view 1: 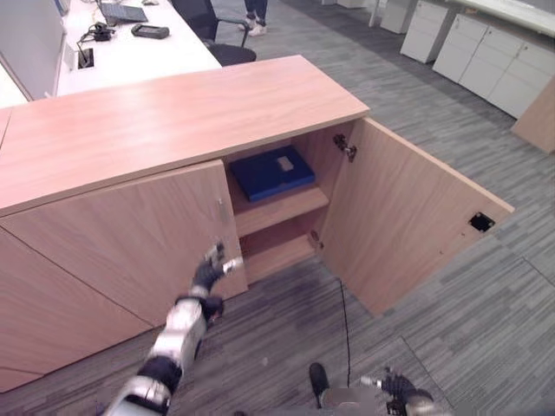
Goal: Put the empty folder in the office cabinet
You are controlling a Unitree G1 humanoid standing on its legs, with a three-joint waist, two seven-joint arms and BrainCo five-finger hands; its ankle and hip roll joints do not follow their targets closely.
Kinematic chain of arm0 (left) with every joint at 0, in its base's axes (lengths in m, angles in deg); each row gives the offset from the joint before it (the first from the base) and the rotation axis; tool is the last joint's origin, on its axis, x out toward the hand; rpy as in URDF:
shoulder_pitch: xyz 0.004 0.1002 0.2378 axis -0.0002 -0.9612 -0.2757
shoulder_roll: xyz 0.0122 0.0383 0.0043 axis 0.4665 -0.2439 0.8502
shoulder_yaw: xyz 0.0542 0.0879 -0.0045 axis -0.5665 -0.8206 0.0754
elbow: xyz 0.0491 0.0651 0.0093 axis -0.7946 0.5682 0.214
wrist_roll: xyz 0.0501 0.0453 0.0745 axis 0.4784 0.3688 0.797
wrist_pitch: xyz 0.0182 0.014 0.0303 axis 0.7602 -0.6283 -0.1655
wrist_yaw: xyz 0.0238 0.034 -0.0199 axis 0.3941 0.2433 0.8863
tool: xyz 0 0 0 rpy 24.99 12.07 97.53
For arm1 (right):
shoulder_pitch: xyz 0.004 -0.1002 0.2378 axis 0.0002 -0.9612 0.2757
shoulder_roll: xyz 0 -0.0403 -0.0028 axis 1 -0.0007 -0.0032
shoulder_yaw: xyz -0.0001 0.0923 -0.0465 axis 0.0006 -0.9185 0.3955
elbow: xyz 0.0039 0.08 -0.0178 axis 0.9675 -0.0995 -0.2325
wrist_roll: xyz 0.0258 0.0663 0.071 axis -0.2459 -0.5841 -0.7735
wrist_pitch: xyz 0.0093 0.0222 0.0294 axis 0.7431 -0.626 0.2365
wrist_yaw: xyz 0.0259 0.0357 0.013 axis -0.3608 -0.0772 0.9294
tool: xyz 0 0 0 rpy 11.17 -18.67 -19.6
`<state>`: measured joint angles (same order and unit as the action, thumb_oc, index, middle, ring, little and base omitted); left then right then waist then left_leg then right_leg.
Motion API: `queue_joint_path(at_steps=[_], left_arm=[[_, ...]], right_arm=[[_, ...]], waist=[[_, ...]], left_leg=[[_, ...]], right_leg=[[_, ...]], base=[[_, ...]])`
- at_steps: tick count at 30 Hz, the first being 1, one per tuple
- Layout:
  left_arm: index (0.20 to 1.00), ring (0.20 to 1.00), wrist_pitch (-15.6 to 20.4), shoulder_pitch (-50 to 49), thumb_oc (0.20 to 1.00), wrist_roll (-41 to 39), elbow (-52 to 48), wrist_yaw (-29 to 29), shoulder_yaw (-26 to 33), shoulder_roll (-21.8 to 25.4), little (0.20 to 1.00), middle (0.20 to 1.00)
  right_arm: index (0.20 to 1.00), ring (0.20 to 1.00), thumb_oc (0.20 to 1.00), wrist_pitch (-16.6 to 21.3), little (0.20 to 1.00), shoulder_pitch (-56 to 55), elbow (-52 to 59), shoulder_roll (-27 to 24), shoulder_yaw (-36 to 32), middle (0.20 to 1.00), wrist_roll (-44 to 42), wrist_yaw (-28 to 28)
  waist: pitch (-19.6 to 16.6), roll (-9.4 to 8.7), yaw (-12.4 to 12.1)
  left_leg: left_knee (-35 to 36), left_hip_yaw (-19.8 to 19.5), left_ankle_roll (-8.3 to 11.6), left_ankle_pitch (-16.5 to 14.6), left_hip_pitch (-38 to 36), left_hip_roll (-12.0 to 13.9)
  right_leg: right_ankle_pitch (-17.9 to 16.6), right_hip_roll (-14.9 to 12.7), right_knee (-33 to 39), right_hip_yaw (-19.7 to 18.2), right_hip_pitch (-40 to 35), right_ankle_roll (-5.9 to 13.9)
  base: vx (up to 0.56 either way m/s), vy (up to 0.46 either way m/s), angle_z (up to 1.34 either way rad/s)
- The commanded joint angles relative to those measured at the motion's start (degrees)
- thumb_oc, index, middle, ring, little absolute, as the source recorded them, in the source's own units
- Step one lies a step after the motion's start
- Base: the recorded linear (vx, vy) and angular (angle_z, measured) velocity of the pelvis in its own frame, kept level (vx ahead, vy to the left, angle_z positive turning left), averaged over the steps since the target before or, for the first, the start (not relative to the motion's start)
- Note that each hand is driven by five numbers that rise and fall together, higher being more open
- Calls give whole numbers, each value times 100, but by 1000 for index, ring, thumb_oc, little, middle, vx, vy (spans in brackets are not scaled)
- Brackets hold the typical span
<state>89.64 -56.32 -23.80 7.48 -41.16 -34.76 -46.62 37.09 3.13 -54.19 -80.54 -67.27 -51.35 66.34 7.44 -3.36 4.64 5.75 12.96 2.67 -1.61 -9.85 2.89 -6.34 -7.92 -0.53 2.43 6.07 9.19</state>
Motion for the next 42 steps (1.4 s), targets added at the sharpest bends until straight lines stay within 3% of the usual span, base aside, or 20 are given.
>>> queue_joint_path(at_steps=[1,2,4,7,9,10,16,19,20,22,23,24,26,27,28,29,31,33,37,42], left_arm=[[1000,1000,261,497,1000,169,-151,-244,184,-11,1000,1000],[1000,1000,218,195,1000,175,-248,-349,183,-42,1000,1000],[1000,1000,176,-29,1000,307,-306,-410,139,-21,1000,1000],[1000,1000,160,-359,1000,495,-244,-502,155,20,1000,1000],[1000,1000,127,-550,1000,551,-257,-544,166,-10,1000,1000],[1000,1000,76,-707,1000,597,-191,-598,171,-41,1000,1000],[1000,1000,38,-744,1000,655,86,-607,180,-154,1000,1000],[1000,1000,-25,-649,1000,778,366,-644,45,-236,1000,1000],[1000,1000,-24,-646,1000,779,368,-644,45,-240,1000,1000],[1000,1000,-51,-609,1000,789,391,-660,-1,-253,1000,1000],[1000,1000,-52,-606,1000,789,392,-660,-1,-254,1000,1000],[1000,1000,-63,-574,1000,791,419,-645,-14,-296,1000,1000],[1000,1000,-61,-570,1000,777,438,-627,-53,-346,1000,1000],[1000,1000,-64,-585,1000,765,421,-629,-65,-350,1000,1000],[1000,1000,-66,-651,1000,742,393,-667,-100,-366,1000,1000],[1000,1000,-66,-655,1000,742,392,-667,-103,-366,1000,1000],[1000,1000,-77,-709,1000,785,422,-637,-129,-353,1000,1000],[1000,1000,-64,-772,1000,749,360,-711,-168,-336,1000,1000],[1000,1000,-69,-905,1000,796,371,-789,-144,-290,1000,1000],[1000,1000,-59,-890,1000,931,531,-733,-93,-279,1000,1000]], right_arm=[[1000,1000,1000,59,1000,-8,-41,-82,-101,1000,-221,-118],[1000,1000,1000,62,1000,8,-91,-90,-182,1000,-269,-138],[1000,1000,1000,45,1000,63,-106,-118,-214,1000,-254,-152],[1000,1000,1000,59,1000,2,-173,-170,-234,1000,-304,-142],[1000,1000,1000,54,1000,-2,-238,-225,-221,1000,-246,-149],[1000,1000,1000,63,1000,50,-335,-298,-181,1000,-225,-160],[1000,1000,1000,101,1000,69,-348,-412,-143,1000,-238,-159],[1000,1000,1000,129,1000,120,-385,-623,-105,1000,-225,-153],[1000,1000,1000,129,1000,121,-385,-626,-106,1000,-225,-152],[1000,1000,1000,128,1000,96,-369,-705,-88,1000,-210,-141],[1000,1000,1000,127,1000,97,-368,-706,-89,1000,-210,-141],[1000,1000,1000,121,1000,114,-381,-781,-76,1000,-176,-156],[1000,1000,1000,103,1000,118,-394,-852,-80,1000,-190,-164],[1000,1000,1000,95,1000,121,-407,-882,-91,1000,-205,-168],[1000,1000,1000,94,1000,126,-425,-937,-108,1000,-226,-171],[1000,1000,1000,94,1000,121,-425,-938,-109,1000,-226,-171],[1000,1000,1000,79,1000,145,-490,-1015,-133,1000,-176,-205],[1000,1000,1000,138,1000,221,-451,-1018,-157,1000,-264,-211],[1000,1000,1000,173,1000,215,-431,-963,-261,1000,-342,-197],[1000,1000,1000,182,1000,199,-340,-737,-157,1000,-343,-165]], waist=[[88,244,-71],[67,231,-174],[93,257,-141],[37,259,-195],[-32,312,-236],[-99,439,-242],[-117,633,-183],[-9,875,-20],[-2,883,-13],[95,893,24],[102,898,33],[224,852,26],[296,787,16],[314,776,0],[310,779,-68],[313,777,-75],[316,775,-198],[306,807,-221],[171,875,-154],[57,810,-76]], left_leg=[[-78,-327,7,-386,-129,138],[-75,-303,33,-399,-99,111],[-75,-424,82,-397,-92,137],[-96,-428,158,-410,-96,149],[-115,-402,209,-391,-109,190],[-166,-316,314,-303,-108,335],[-307,-199,479,-183,-130,583],[-1037,-170,742,282,68,941],[-1055,-181,751,276,75,955],[-1600,-280,819,626,275,1074],[-1624,-296,827,620,288,1084],[-2250,-595,844,852,541,1000],[-2579,-890,824,959,776,848],[-2535,-991,787,913,857,775],[-2201,-1216,688,655,997,566],[-2199,-1205,681,643,981,561],[-1544,-1440,598,360,1233,327],[-1098,-1566,544,171,1046,283],[-619,-1310,510,155,590,375],[-272,-1054,452,197,279,382]], right_leg=[[254,-466,-1139,458,-190,581],[227,-714,-754,721,-274,547],[5,-765,-552,599,-135,545],[-20,-800,-68,628,-336,519],[-3,-759,85,703,-478,478],[89,-582,307,758,-628,382],[267,-356,389,793,-768,246],[529,-69,399,785,-938,13],[529,-58,402,794,-945,5],[625,25,425,764,-1071,-105],[628,34,424,773,-1075,-112],[668,54,440,674,-1144,-214],[697,10,463,552,-1189,-260],[703,-14,470,486,-1189,-255],[730,-35,487,333,-1203,-217],[740,-42,486,327,-1214,-211],[774,-46,490,207,-1272,-148],[847,-8,481,76,-1304,-117],[820,9,436,45,-1345,-90],[724,-7,361,-44,-1261,-53]], base=[[-12,-124,-10],[16,-143,-2],[32,-179,12],[42,-161,16],[34,-217,-8],[25,-238,-12],[37,-163,-12],[45,-185,-11],[42,-128,-9],[32,-94,-17],[39,-146,-50],[35,-108,-62],[40,-80,-63],[85,2,-48],[81,26,-43],[119,42,-69],[148,34,-53],[108,-4,-2],[108,45,-73],[38,44,-1]])
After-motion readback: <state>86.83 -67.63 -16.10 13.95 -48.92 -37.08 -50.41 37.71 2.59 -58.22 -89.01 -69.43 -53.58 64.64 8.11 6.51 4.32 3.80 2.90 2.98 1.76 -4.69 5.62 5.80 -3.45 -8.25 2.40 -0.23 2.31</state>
